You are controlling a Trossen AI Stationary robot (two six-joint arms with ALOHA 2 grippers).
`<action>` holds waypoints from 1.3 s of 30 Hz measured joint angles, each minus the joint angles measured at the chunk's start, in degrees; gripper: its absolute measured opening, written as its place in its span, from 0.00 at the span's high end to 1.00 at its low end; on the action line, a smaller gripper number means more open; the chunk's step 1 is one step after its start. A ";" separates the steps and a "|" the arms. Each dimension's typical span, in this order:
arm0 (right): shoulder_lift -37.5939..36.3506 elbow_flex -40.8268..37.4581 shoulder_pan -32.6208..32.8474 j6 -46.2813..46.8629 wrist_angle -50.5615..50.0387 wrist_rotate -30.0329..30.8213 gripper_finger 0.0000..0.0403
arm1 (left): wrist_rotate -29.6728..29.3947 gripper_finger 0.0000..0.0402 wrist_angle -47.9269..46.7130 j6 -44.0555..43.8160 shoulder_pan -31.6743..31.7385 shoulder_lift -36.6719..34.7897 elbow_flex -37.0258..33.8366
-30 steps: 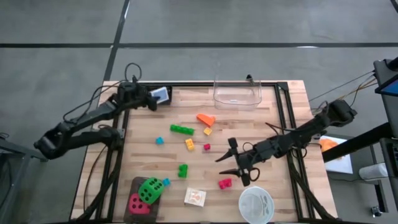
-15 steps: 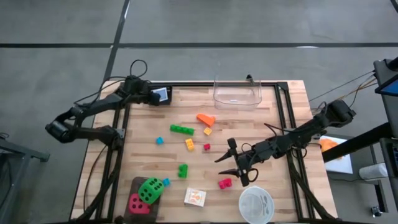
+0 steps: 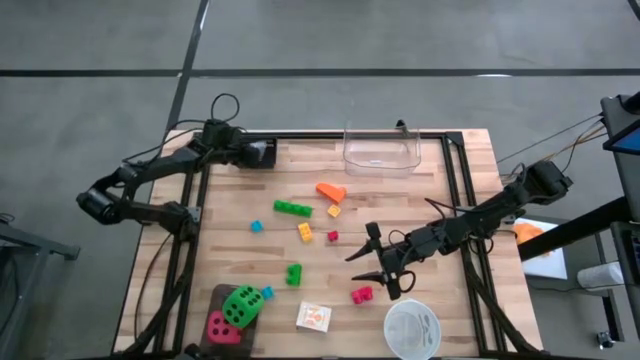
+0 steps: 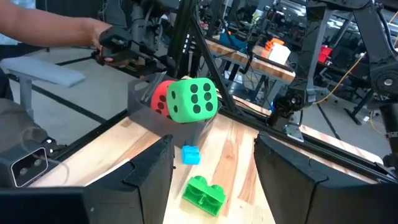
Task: Pick & Place Toys
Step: Put the blue playing card box into the black bin, then put the yellow playing card box into the black bin
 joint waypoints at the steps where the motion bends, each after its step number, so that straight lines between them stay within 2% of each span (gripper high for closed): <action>1: 0.00 0.00 0.00 0.00 0.00 0.00 0.47 | -0.13 0.52 0.04 0.02 0.00 -0.13 0.00; 5: 0.00 0.00 0.00 0.02 0.00 0.01 0.47 | -0.78 0.43 -0.04 0.13 0.00 -1.29 0.00; 9: 0.00 0.00 0.00 0.14 0.00 0.00 0.47 | -2.82 0.38 -0.23 -0.02 0.00 -3.51 0.00; 21: 0.00 0.00 0.00 0.31 -0.07 0.02 0.47 | -3.70 0.36 -2.97 -1.38 -0.53 -15.85 0.00; 25: 0.00 0.00 0.00 0.43 -0.56 0.47 0.47 | -1.16 0.36 -3.62 -0.38 -2.53 -20.31 0.00; 29: 0.70 0.00 -0.02 1.58 -0.64 2.96 0.47 | 0.81 0.36 -3.61 2.38 -7.55 -25.30 -0.02; 33: 2.82 0.15 -0.27 4.36 -1.04 4.89 0.47 | 0.69 0.36 -3.09 6.96 -16.30 -30.68 -0.46; 36: 5.56 1.57 -0.52 6.96 -1.47 5.20 0.47 | -1.86 0.36 -2.46 8.46 -25.05 -34.24 -1.67; 39: 9.08 4.94 -0.61 9.16 -4.94 5.22 0.47 | -6.95 0.36 -2.24 9.06 -34.76 -36.83 -2.73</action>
